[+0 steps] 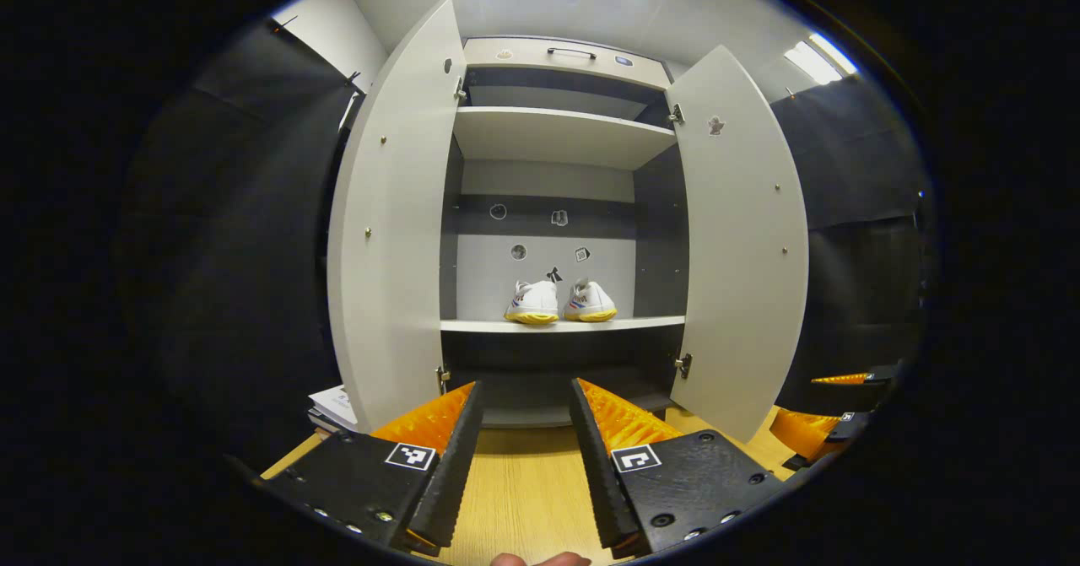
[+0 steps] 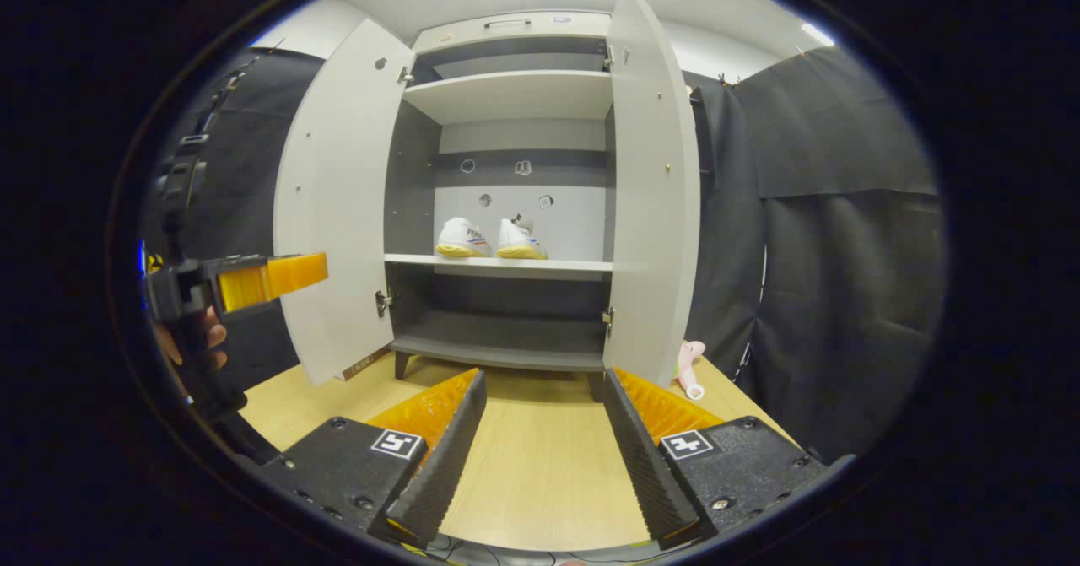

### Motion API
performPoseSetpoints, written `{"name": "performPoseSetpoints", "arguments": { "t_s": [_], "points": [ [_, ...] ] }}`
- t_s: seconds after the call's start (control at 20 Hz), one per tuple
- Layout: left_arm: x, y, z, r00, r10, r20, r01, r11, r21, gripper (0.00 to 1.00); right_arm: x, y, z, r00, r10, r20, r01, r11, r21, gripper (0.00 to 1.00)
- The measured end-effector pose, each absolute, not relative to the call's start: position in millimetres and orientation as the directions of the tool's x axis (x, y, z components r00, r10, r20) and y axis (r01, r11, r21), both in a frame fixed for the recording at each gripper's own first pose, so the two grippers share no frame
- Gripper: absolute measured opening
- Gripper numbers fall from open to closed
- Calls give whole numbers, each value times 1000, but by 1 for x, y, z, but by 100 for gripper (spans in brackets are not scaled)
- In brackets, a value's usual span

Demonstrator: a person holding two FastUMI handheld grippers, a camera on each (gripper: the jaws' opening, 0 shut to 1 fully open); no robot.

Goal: Grab one shoe with the right hand and put it into the shoe cabinet, grab the other shoe with the left hand and put it into the shoe cabinet; then close the right door with the right hand and the left door with the left hand.

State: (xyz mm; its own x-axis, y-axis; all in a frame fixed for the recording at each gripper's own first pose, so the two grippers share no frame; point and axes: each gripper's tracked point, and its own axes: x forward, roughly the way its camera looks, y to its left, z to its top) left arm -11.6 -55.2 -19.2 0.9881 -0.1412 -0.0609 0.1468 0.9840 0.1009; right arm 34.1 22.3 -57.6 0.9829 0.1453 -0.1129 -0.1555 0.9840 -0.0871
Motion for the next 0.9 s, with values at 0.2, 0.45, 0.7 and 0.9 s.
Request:
{"name": "performPoseSetpoints", "arguments": {
  "t_s": [0.2,0.45,0.7,0.9],
  "points": [
    [-44,-61,-31,991,-126,-52,129,990,59,85,23,30,-59,982,158,-107,-166,983,-75,88],
    [-64,-66,-45,990,-130,-45,134,988,78,90,14,23,-58,984,142,-111,-148,988,-48,88],
    [-71,-78,-58,985,-159,-64,166,978,127,90,8,-4,-20,992,109,-63,-112,992,-53,88],
    [-71,-96,-61,975,-212,-68,219,968,126,90,16,-47,14,1000,25,-10,-26,991,-134,89]
  ]
}}
